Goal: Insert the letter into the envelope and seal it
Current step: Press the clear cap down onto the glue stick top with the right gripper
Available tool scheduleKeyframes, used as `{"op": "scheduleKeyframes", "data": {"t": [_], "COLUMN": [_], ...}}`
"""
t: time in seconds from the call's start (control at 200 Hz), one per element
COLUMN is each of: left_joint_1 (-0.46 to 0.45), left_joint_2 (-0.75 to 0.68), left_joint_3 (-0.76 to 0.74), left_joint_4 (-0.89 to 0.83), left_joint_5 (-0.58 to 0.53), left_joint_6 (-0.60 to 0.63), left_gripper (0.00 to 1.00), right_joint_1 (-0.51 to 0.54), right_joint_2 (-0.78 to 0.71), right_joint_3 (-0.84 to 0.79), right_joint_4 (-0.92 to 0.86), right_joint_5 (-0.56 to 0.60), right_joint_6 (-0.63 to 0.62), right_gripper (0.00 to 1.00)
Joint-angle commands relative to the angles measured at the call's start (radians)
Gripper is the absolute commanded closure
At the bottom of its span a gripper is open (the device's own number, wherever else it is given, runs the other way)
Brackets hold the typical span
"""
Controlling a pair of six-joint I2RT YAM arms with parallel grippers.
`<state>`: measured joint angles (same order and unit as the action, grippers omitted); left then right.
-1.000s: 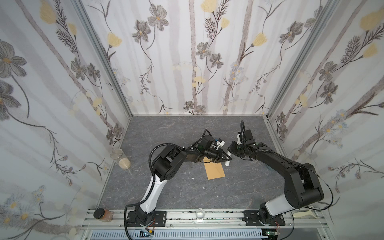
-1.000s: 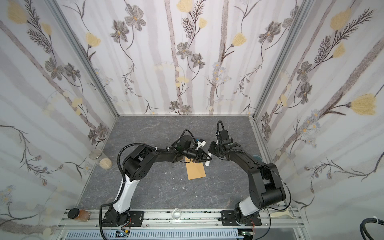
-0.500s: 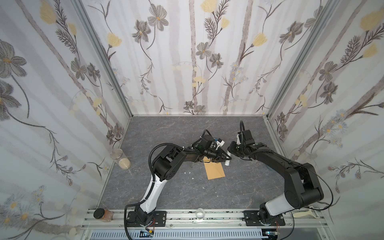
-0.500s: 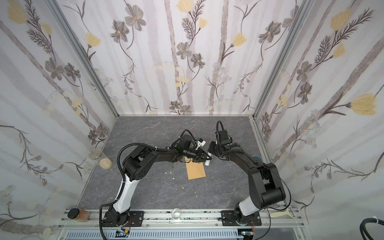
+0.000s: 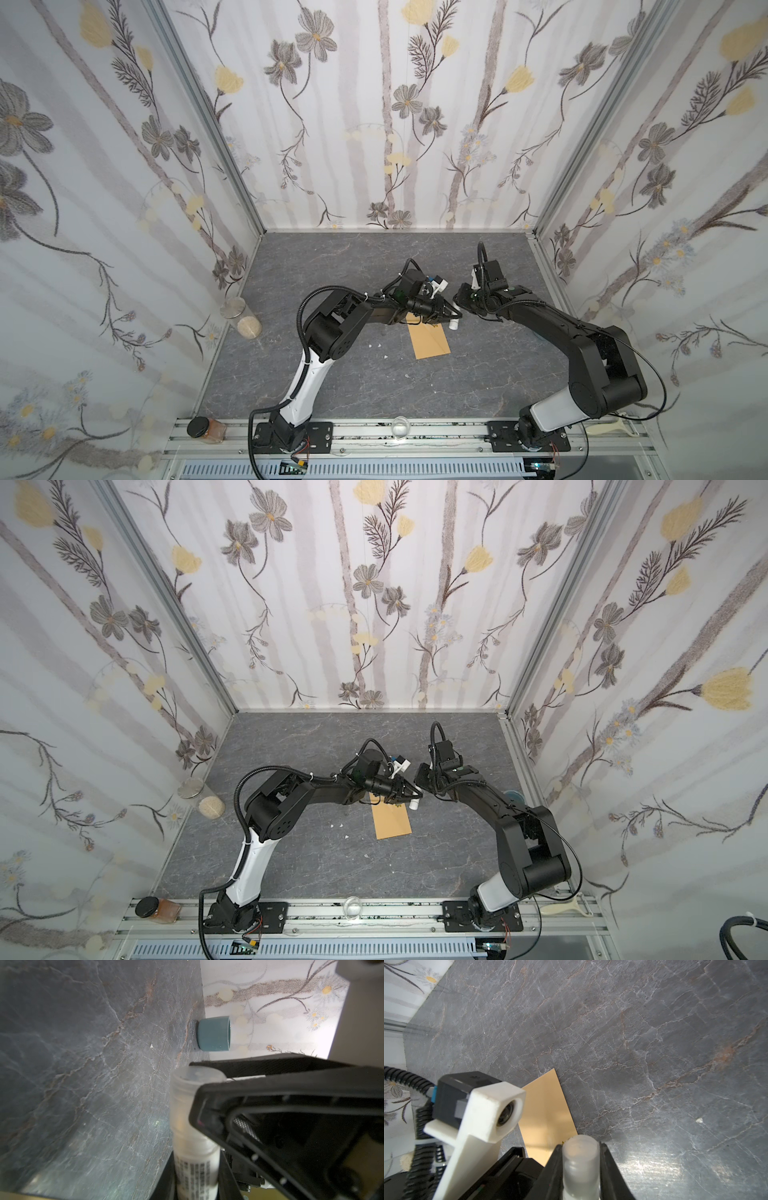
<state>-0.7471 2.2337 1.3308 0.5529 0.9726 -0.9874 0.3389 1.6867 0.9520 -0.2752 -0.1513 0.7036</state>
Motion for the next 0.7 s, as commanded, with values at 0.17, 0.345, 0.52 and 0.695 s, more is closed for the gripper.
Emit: {"op": "scheduleKeyframes", "data": {"t": [0.17,0.345,0.52,0.695], "left_joint_1": [0.012,0.017,0.022,0.024], "left_joint_2": [-0.012,-0.017,-0.022,-0.025], "left_joint_3": [-0.013,-0.016,-0.025,-0.030], "left_joint_4": [0.062,0.064,0.065,0.065], "left_joint_5": [-0.047,-0.059,-0.075,-0.074], "left_joint_6": [-0.008,-0.008,-0.008,-0.009], "left_gripper": [1.00,1.00,1.00,1.00], "right_joint_1": [0.018,0.031,0.040,0.041], "right_joint_2": [-0.023,-0.036,-0.057,-0.070], "right_joint_3": [-0.019,-0.037,-0.057,-0.064], "right_joint_4": [-0.012,-0.007,0.001,0.004], "right_joint_5": [-0.017,-0.021,-0.024,-0.024], "right_joint_6": [0.023,0.034,0.052,0.056], "right_gripper": [0.73,0.74,0.75,0.73]}}
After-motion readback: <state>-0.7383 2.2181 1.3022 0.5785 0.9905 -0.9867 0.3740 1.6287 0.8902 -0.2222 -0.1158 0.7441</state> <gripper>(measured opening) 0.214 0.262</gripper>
